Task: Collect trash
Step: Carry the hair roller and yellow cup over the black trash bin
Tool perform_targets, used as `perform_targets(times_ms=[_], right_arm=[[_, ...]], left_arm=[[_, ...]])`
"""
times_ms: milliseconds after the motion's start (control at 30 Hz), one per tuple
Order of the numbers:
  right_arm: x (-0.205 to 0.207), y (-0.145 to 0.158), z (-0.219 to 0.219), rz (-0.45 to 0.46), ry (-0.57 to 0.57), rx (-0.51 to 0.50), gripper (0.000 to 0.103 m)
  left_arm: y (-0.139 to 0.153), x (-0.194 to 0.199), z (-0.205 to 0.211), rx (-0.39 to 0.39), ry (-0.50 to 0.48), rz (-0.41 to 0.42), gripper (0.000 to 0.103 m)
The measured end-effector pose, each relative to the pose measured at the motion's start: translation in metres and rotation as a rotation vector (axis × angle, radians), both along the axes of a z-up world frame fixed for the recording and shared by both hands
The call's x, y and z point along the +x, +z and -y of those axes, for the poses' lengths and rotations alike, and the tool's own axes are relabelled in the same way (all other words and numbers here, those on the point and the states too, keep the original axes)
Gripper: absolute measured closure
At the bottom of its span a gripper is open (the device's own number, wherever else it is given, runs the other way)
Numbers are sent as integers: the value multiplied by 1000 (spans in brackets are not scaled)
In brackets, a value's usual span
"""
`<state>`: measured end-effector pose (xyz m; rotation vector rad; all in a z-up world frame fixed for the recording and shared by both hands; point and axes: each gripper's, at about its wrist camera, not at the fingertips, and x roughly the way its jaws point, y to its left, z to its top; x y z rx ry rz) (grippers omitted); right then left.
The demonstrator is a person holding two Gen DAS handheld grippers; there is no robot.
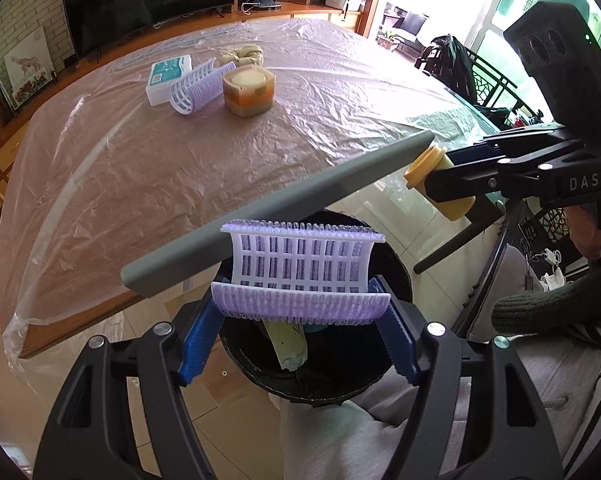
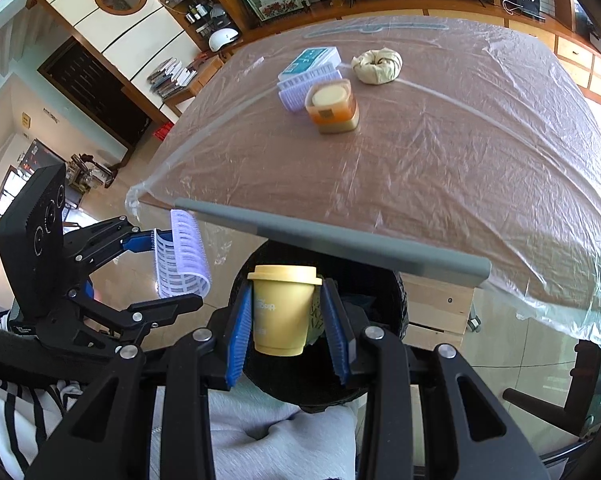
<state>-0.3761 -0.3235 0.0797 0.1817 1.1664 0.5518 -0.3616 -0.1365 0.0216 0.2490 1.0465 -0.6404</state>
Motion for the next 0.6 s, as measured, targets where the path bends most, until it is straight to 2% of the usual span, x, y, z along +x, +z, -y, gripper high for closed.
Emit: perform_targets(times_ms=[600], right_arm=[[-9,-33,-6,-53,10,-56,69]], left_arm=[[-35,-4,6,55,-11,-62,31]])
